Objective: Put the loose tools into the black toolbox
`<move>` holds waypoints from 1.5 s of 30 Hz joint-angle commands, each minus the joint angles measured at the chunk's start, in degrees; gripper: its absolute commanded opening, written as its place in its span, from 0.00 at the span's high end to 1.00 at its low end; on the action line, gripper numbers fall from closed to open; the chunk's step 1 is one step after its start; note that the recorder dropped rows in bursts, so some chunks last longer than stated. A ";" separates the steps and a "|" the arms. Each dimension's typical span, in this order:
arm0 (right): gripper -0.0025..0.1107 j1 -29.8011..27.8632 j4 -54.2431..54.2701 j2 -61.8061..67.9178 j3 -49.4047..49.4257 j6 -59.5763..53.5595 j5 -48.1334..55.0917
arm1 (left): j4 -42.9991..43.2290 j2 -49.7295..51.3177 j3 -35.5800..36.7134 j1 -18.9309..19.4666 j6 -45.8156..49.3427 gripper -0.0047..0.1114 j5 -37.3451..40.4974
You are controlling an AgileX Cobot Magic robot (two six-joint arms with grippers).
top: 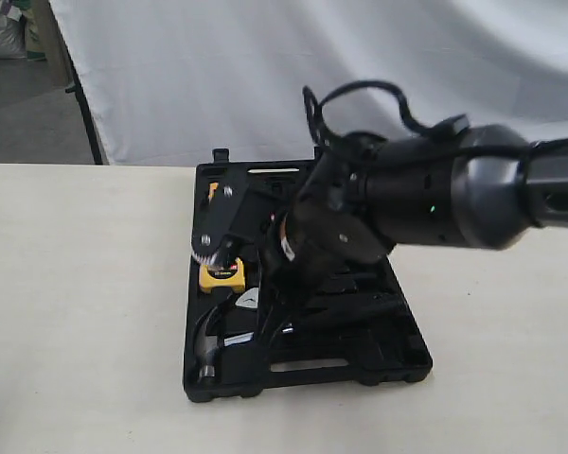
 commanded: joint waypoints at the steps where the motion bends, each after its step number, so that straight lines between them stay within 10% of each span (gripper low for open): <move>1: 0.97 -0.29 1.58 5.72 7.06 2.43 -7.24 | 0.25 -0.18 -0.15 1.45 -0.27 0.95 -0.41; 18: 0.97 -0.29 0.12 4.89 1.82 3.11 8.05 | 0.25 -0.18 -0.15 1.45 -0.27 0.95 -0.41; 30: 0.97 -3.82 1.84 -11.19 -9.24 12.18 -1.11 | 0.25 -0.18 -0.15 1.45 -0.27 0.95 -0.41; 41: 0.97 -4.35 4.92 11.09 6.17 11.49 -6.83 | 0.25 -0.18 -0.15 1.45 -0.27 0.95 -0.41; 45: 0.97 -4.35 3.26 19.01 2.72 10.58 6.99 | 0.25 -0.18 -0.15 1.45 -0.27 0.95 -0.41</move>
